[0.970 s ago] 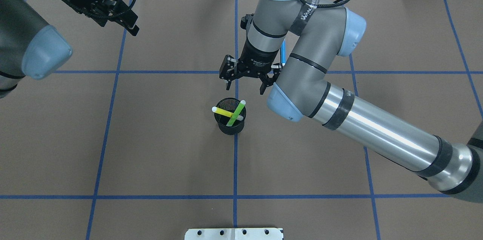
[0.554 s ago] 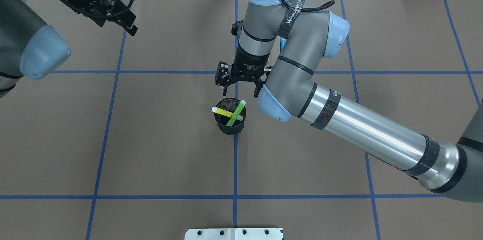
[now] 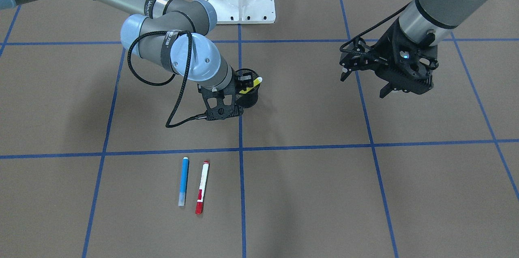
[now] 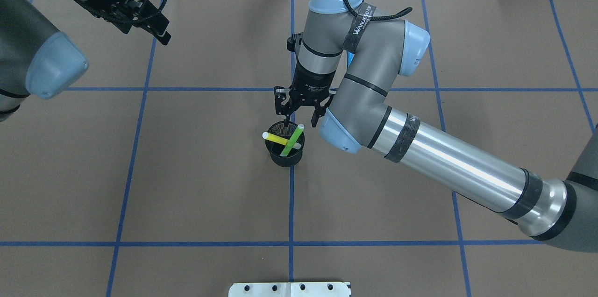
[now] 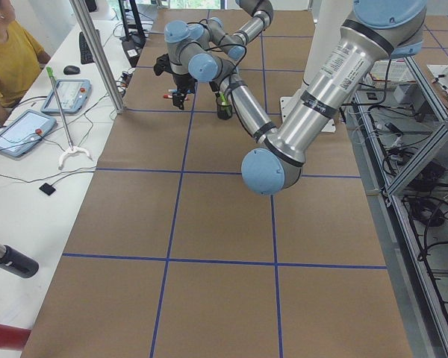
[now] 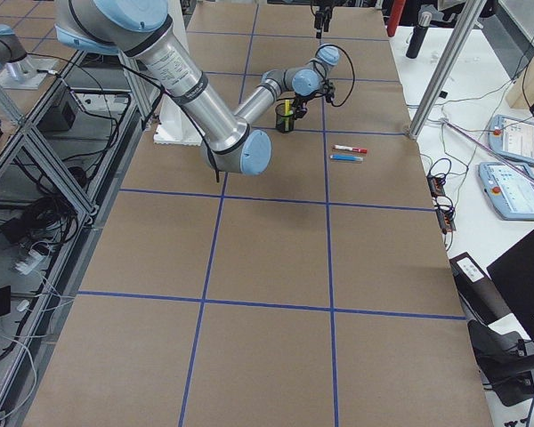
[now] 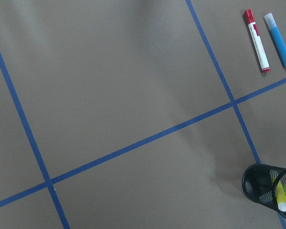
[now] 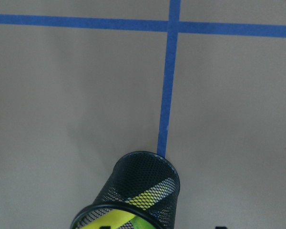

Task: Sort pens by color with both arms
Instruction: 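Grasp the green highlighter with the right gripper and lift it out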

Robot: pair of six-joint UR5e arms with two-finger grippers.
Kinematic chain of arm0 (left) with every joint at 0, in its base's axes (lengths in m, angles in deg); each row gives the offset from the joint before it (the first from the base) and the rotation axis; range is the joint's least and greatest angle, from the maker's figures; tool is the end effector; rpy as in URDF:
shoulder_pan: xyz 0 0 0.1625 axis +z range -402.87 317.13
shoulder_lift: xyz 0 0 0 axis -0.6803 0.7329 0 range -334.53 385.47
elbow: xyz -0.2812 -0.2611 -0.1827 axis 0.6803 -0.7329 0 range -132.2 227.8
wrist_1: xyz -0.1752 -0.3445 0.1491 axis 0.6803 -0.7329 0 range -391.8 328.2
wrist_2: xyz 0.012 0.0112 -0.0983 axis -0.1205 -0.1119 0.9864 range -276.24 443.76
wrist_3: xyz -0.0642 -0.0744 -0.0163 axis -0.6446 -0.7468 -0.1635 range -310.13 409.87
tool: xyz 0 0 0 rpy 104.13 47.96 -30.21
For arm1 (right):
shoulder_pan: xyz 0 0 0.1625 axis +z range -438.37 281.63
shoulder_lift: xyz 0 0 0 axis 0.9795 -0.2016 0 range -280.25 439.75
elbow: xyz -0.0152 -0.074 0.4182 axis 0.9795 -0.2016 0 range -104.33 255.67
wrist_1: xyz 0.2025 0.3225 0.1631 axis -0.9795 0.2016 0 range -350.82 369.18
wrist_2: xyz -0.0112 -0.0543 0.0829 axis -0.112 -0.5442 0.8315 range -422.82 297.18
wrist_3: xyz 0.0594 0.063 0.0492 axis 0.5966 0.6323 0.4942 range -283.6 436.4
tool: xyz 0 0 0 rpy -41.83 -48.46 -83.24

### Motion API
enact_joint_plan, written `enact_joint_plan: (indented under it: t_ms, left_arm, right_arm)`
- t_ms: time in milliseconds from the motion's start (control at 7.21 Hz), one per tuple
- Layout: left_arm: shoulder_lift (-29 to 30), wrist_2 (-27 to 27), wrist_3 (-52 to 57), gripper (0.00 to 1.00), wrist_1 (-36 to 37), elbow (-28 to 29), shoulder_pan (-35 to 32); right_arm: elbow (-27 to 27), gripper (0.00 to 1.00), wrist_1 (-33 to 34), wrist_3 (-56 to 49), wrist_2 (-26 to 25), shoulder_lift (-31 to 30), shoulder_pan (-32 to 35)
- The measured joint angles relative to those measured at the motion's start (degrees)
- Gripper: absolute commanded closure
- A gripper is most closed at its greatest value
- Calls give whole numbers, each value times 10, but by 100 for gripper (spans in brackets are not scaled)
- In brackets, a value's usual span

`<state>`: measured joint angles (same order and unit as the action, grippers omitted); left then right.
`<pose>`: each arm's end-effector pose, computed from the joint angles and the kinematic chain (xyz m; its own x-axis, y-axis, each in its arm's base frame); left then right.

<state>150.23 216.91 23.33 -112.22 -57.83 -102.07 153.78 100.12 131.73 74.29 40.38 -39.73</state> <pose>0.2591 -0.5619 0.1993 0.5290 0.3872 -0.7552 -0.1690 0.9201 0.3534 -0.5518 -0.5184 0.1792 0.5499 -0.0560 0.8333 0.2900 0.9485 -0.1276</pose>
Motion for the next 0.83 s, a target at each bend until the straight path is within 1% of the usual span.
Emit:
enact_joint_plan:
  t_ms: [139,554,832]
  left_arm:
    - [0,0,0,1,0,0,1]
    - [0,0,0,1,0,1,2]
    - [0,0,-1,1,1,1,2]
  right_arm:
    - [2,78,6,0,4,0,0]
    - [7,79,13,0,7,-1,0]
    - [10,84,14,0,7,0,0]
